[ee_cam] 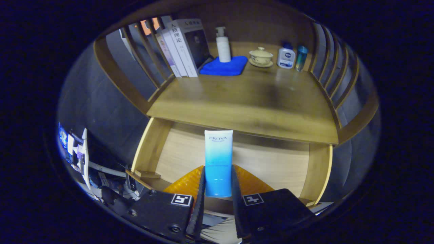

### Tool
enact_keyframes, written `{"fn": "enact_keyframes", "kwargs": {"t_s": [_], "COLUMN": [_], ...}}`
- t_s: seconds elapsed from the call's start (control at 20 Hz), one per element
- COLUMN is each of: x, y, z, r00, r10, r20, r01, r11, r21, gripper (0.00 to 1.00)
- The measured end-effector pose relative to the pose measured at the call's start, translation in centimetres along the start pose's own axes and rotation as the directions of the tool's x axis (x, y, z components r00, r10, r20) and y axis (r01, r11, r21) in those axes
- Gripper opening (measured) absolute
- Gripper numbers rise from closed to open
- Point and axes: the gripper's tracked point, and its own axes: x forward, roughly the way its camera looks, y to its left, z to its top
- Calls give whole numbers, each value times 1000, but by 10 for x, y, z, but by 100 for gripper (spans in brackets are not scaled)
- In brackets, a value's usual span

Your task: Pull open the drawer, take out the items inside it, and place them on the countertop above the cabinet.

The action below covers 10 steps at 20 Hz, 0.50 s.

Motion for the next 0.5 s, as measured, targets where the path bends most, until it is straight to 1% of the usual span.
{"fn": "enact_keyframes", "kwargs": {"t_s": [0.15,0.3,0.45,0.5], "x": [-7,-2,18,24], "y": [-5,-17,-26,-25], "z": [21,41,56,61], "r00": [999,995,992,992], "r10": [-29,-75,-88,-75], "r20": [37,72,92,98], "r01": [28,75,84,69], "r11": [1000,997,995,996], "r21": [5,11,48,61], "gripper": [41,41,41,41]}}
